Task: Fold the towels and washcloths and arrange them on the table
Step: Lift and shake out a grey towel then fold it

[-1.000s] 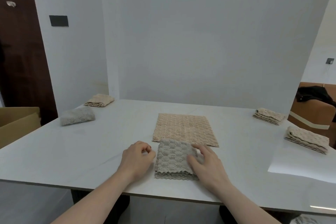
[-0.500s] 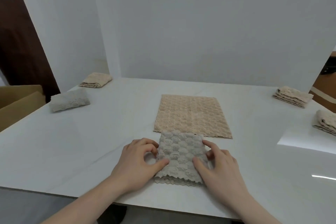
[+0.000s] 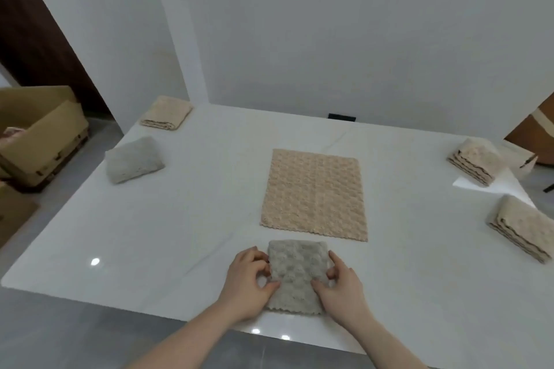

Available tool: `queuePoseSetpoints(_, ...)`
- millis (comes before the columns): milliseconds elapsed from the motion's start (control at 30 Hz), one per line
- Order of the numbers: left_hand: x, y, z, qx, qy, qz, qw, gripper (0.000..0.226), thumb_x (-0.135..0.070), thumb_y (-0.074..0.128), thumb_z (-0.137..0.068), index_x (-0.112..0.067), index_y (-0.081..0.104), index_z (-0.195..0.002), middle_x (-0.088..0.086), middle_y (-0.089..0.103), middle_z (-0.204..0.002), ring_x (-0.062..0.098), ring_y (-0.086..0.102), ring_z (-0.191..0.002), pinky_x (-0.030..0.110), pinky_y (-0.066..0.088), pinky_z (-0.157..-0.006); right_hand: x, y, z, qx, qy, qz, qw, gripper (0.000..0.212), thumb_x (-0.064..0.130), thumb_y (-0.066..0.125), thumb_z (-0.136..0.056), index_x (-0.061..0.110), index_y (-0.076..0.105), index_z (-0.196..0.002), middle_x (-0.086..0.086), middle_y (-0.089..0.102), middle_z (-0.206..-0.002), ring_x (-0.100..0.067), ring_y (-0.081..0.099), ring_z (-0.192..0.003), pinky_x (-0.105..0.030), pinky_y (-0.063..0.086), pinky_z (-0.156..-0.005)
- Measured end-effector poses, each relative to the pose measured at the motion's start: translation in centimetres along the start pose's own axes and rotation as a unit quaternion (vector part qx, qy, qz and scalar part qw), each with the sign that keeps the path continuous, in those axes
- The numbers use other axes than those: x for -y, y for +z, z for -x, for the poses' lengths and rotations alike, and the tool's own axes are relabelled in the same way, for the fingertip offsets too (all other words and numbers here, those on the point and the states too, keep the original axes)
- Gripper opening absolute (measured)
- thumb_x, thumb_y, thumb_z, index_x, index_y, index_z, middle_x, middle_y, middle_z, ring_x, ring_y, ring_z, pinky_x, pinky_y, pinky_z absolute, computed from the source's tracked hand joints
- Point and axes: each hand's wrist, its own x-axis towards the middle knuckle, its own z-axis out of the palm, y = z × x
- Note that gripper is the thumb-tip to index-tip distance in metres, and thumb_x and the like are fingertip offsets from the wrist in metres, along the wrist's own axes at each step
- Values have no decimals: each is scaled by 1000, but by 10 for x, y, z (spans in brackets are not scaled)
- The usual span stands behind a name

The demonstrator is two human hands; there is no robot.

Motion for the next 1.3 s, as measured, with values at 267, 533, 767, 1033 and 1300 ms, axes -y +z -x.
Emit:
queuePoseSetpoints(267,-89,-77,102,4,-112,170,979,14,-28,72,-84,-28,58,-83,-16,66,-71,2,58,-62,27,49,-63,82,-66,103,40,78,-153,984,17,3,68,-85,17,75,-90,-8,74,-92,-14,72,-73,-29,60,-64)
queuePoseSetpoints(533,-114,-121,128,27,-108,219,969,20,-17,68,-88,-25,54,-101,-11,69,-84,-1,55,-58,21,48,-61,112,-81,135,72,82,-270,957,16,25,76,-90,12,74,-100,-4,80,-94,-16,78,-85,-29,60,-71)
queuePoseSetpoints(767,-124,-132,119,-4,-164,276,947,27,-19,69,-89,-27,55,-110,-3,75,-94,12,72,-74,34,60,-69,127,-96,105,102,47,-260,959,14,24,71,-94,13,74,-103,-2,80,-89,-18,78,-83,-34,63,-72)
queuePoseSetpoints(1033,-98,-161,113,-72,-214,294,929,19,-21,75,-87,-22,63,-102,-2,76,-90,18,74,-77,38,61,-75,161,-71,79,135,10,-241,961,13,25,71,-93,17,77,-102,0,80,-92,-16,77,-88,-38,63,-85)
queuePoseSetpoints(1300,-36,-213,100,-66,-204,290,933,15,-18,73,-88,-19,66,-101,1,74,-95,17,74,-75,32,61,-68,216,-15,69,148,33,-248,957,17,24,73,-91,15,74,-106,0,81,-93,-15,78,-87,-29,60,-76)
